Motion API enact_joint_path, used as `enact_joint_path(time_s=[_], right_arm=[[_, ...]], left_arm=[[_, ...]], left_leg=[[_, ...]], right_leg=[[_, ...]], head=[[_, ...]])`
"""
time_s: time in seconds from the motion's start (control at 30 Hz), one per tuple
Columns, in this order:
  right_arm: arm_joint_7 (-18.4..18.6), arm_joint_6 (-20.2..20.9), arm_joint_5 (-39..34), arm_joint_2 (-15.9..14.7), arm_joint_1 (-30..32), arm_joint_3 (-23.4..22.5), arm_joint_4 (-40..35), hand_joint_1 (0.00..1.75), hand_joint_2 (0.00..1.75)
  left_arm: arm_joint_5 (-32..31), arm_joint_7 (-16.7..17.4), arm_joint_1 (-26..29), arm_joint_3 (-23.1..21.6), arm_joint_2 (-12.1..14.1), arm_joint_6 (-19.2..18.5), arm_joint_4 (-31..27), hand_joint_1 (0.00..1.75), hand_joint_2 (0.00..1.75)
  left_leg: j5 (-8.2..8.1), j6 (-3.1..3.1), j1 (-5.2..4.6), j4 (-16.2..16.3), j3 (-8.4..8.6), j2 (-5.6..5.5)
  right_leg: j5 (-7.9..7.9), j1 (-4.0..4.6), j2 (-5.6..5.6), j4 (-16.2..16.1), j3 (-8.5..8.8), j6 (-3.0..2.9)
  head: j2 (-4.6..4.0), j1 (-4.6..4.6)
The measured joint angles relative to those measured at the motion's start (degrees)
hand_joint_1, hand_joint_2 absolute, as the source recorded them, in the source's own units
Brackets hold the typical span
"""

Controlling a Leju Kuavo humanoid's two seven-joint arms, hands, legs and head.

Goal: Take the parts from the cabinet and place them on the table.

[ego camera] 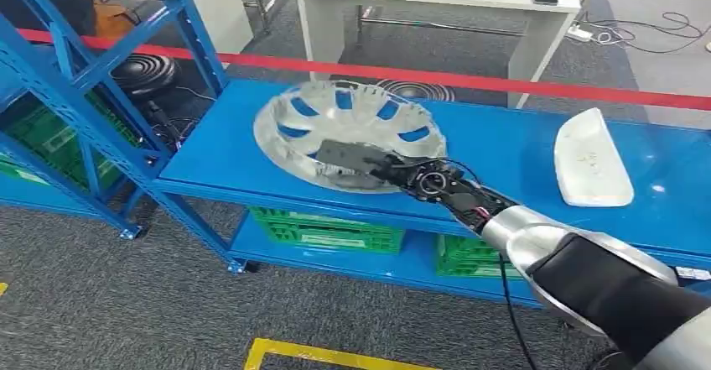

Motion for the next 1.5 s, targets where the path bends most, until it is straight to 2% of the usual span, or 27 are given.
enact_joint_path(time_s=[0.3,0.6,0.73,0.83,1.07,1.37,1.5], right_arm=[[-0.5,-4.5,-5.3,-0.4,4.2,-5.5,-17.6,1.75,1.75],[-0.7,-5.3,-8.1,-0.8,7.7,-7.9,-34.7,1.75,1.75],[-0.7,-5.2,-8.1,-1.1,8.4,-8.4,-39.3,1.75,1.75],[-1.2,-3.8,-11.2,-1.4,8.9,-8.6,-42.0,1.75,1.75],[-4.3,2.8,-23.6,-1.4,12.4,-8.5,-47.0,1.75,1.75],[-7.2,6.2,-18.7,-0.9,18.1,-6.2,-48.3,1.75,1.75],[-7.6,7.2,-18.1,-0.2,19.3,-5.2,-48.3,1.75,1.75]], left_arm=[[0.1,0.0,0.4,0.0,0.2,0.4,0.0,0.00,1.75],[0.5,-0.1,0.6,0.0,0.3,0.9,0.0,0.00,1.75],[0.5,-0.1,0.7,0.0,0.3,0.9,0.0,0.00,1.75],[0.5,-0.1,0.7,0.1,0.3,0.9,0.0,0.00,1.75],[1.1,-0.1,0.8,0.4,0.3,1.6,0.0,0.00,1.75],[1.3,-0.1,1.0,0.9,0.5,1.9,0.0,0.00,1.75],[1.4,-0.1,1.0,0.9,0.7,1.9,0.0,0.00,1.75]], left_leg=[[0.00,-0.01,0.04,0.0,0.00,0.02],[-0.04,-0.06,0.04,0.0,-0.03,0.00],[-0.05,-0.06,0.03,0.0,-0.03,0.00],[-0.05,-0.05,0.03,0.0,-0.03,0.00],[-0.07,-0.06,0.03,-0.1,-0.03,-0.02],[-0.23,0.00,-0.21,0.0,-0.07,-0.03],[-0.46,0.36,-0.36,0.3,-0.11,-0.03]], right_leg=[[-0.03,0.00,0.03,0.0,-0.05,-0.06],[-0.06,0.00,0.04,0.0,-0.08,-0.07],[-0.07,0.00,0.05,0.0,-0.09,-0.09],[-0.07,0.00,0.04,0.0,-0.07,-0.08],[-0.12,0.00,0.01,0.0,-0.04,-0.09],[-0.14,-0.08,-0.02,-0.1,0.01,-0.05],[-0.21,-0.19,-0.15,-0.1,0.10,0.11]], head=[[0.00,-0.07],[0.00,-0.07],[0.00,-0.04],[0.00,-0.04],[0.00,-0.09],[0.00,-0.09],[0.00,-0.11]])
